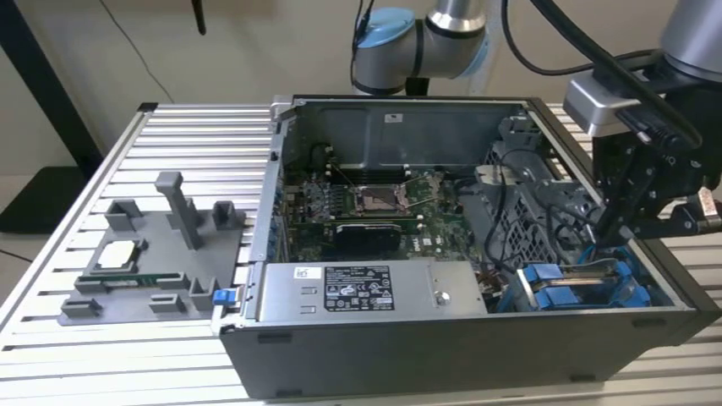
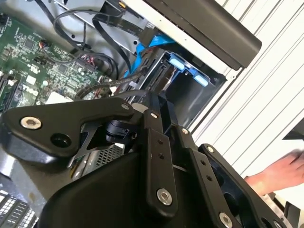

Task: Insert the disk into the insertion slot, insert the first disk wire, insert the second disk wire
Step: 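Insert the first disk wire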

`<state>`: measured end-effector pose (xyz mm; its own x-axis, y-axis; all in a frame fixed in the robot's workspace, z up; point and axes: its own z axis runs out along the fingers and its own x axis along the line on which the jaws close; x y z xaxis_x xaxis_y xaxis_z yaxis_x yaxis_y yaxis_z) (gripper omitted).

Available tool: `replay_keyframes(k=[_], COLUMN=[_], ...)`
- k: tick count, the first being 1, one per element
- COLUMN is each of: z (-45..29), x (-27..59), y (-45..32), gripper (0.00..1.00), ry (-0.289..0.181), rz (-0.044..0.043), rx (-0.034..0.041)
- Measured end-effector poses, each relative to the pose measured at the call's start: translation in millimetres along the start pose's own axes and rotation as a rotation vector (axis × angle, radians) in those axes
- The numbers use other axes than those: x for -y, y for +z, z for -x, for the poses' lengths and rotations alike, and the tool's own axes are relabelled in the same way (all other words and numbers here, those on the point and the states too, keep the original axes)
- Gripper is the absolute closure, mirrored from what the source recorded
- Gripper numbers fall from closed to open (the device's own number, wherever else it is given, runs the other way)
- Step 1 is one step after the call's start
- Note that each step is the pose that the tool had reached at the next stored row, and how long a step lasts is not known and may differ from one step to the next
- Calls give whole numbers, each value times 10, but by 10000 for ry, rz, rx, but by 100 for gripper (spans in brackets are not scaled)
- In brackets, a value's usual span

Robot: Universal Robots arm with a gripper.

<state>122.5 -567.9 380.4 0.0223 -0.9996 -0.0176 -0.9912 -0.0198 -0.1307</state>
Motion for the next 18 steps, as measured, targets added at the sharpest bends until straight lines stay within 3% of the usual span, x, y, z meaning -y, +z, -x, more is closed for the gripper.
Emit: replay_keyframes(k=[6, 12, 18], z=[-23, -35, -38], x=[53, 99, 109], y=[13, 28, 63], gripper=[100, 100, 100], ry=[26, 45, 116], rz=[158, 492, 672], rx=[0, 5, 19])
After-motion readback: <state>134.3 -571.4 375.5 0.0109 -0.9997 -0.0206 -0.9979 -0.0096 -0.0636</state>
